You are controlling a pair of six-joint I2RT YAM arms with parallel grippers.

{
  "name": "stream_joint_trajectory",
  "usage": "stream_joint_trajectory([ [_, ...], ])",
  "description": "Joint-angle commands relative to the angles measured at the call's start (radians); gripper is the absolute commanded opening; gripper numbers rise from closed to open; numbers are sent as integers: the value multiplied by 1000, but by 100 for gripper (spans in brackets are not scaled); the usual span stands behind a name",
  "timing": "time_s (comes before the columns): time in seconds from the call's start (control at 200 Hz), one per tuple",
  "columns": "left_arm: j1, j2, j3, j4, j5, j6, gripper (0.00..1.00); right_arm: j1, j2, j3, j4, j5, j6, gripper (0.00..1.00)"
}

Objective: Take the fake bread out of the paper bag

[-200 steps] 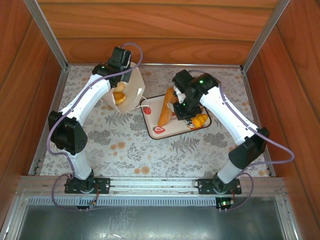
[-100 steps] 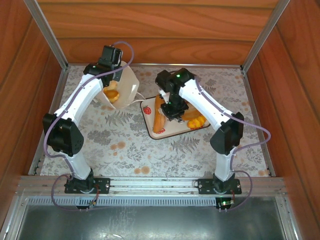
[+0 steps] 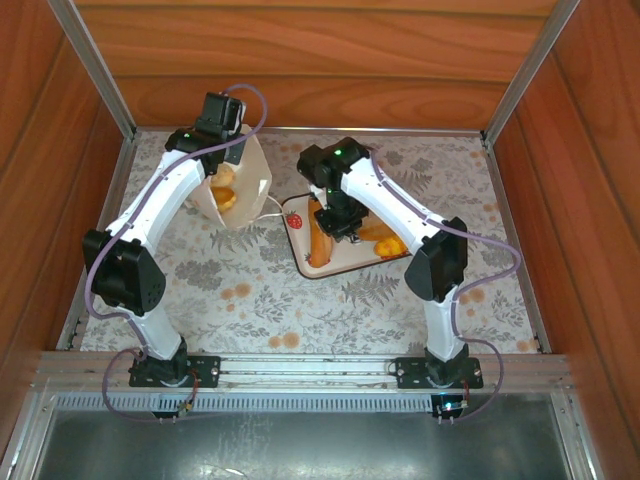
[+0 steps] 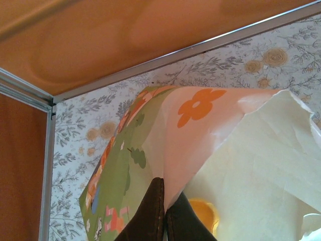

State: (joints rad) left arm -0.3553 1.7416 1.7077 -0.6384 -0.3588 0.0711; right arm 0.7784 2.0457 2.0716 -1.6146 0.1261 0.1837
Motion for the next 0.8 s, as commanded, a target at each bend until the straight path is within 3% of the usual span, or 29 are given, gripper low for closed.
stream_joint_trajectory([
  [0.0,6,-26,1,23,15,-11,0,19,25,42,-45,-18,-24,30],
  [0.5,5,-16,14,25,34,-27,0,28,67,55,36,-111,-33,48],
  [0.8,3,-17,12,25,48,-34,0,21,76,57,61,-89,-2,46],
])
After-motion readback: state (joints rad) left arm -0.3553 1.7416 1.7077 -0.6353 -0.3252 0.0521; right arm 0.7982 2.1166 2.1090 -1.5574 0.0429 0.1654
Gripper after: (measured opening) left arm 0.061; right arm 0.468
